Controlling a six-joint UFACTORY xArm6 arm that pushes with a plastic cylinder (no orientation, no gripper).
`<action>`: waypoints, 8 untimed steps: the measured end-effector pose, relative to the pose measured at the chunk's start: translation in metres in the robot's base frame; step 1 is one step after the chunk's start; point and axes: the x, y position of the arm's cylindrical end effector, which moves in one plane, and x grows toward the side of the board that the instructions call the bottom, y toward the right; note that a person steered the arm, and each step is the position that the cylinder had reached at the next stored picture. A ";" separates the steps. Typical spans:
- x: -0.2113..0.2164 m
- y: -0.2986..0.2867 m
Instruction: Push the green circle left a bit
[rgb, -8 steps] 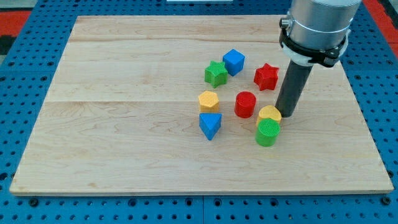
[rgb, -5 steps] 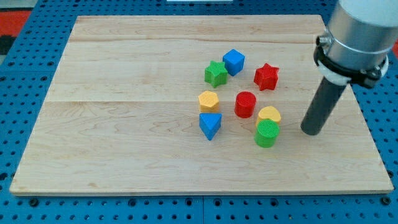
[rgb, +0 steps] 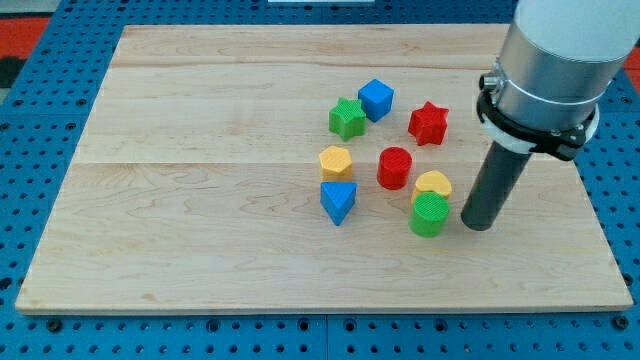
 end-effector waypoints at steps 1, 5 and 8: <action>-0.001 -0.012; -0.002 -0.030; -0.007 -0.040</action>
